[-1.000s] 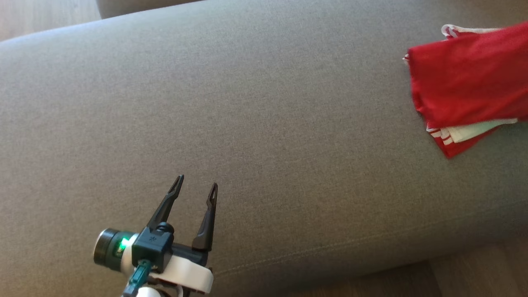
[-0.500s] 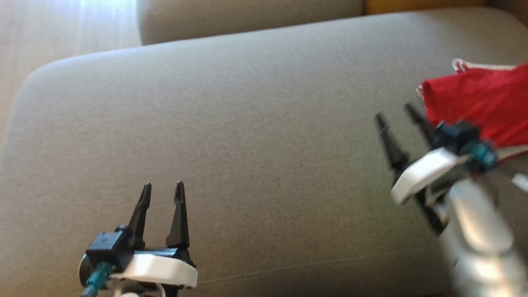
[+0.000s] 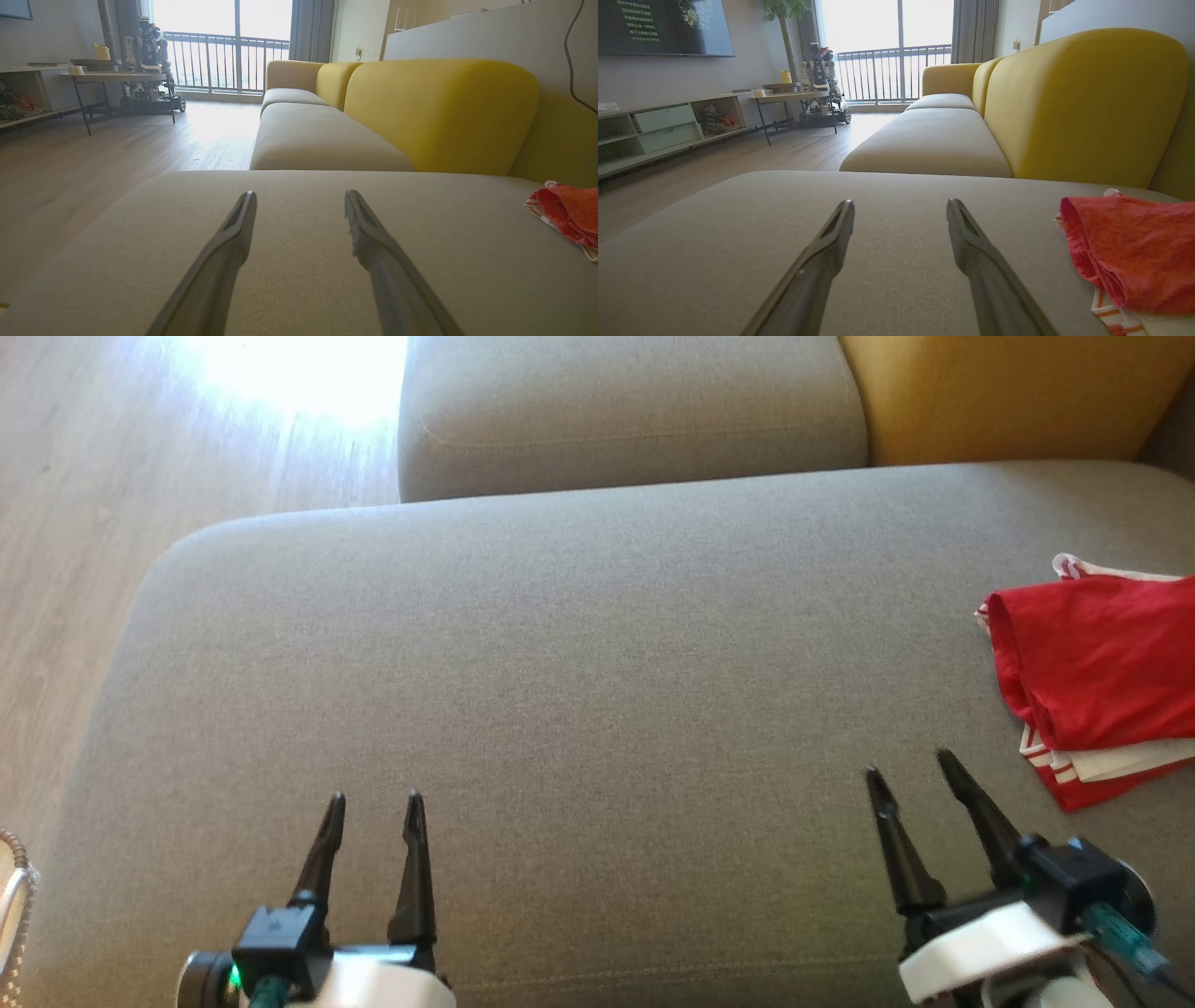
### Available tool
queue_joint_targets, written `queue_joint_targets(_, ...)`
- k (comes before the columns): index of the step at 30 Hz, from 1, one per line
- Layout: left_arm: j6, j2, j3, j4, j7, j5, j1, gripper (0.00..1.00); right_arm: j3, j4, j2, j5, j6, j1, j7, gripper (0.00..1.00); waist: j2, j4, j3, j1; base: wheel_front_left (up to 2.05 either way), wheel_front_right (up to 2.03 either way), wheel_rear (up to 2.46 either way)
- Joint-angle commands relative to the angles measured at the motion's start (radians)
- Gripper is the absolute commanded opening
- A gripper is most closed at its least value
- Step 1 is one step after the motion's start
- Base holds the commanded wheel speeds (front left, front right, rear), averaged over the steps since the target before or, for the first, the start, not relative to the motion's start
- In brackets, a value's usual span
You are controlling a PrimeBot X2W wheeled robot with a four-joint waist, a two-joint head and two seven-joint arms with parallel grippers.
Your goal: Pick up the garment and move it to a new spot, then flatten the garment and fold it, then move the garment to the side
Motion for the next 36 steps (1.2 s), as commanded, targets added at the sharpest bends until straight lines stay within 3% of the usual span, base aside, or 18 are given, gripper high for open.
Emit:
queue_joint_targets(1, -0.004, -0.007, 0.031, -0.026, -0.012, 0.008, -0.030, 1.00, 0.013, -0.040, -0.002, 0.010, 0.000, -0.031, -0.009, 1.00, 0.0000, 0.000, -0.004, 0.0000, 0.00, 0.00, 0.00)
queue_joint_targets(11, -0.019, -0.007, 0.035, -0.009, -0.012, 0.028, -0.002, 1.00, 0.029, -0.042, -0.002, 0.027, 0.000, -0.002, -0.009, 1.00, 0.0000, -0.010, -0.020, 0.0000, 0.00, 0.00, 0.00)
queue_joint_targets(12, -0.018, 0.000, 0.003, 0.022, 0.000, 0.023, 0.029, 0.00, 0.005, -0.005, 0.002, 0.023, 0.000, 0.019, 0.000, 0.00, 0.0000, -0.010, -0.020, 0.0000, 0.00, 0.00, 0.00)
queue_joint_targets(18, -0.019, 0.001, 0.001, 0.062, 0.005, -0.003, 0.040, 0.00, 0.009, 0.041, 0.002, 0.049, 0.000, 0.027, 0.005, 0.00, 0.0000, -0.010, -0.019, 0.0000, 0.00, 0.00, 0.00)
queue_joint_targets(36, -0.058, 0.014, 0.040, 0.100, 0.044, -0.235, -0.011, 0.00, 0.005, 0.057, -0.010, 0.278, 0.000, -0.005, 0.047, 0.00, 0.0000, -0.010, -0.009, 0.0000, 0.00, 0.00, 0.00)
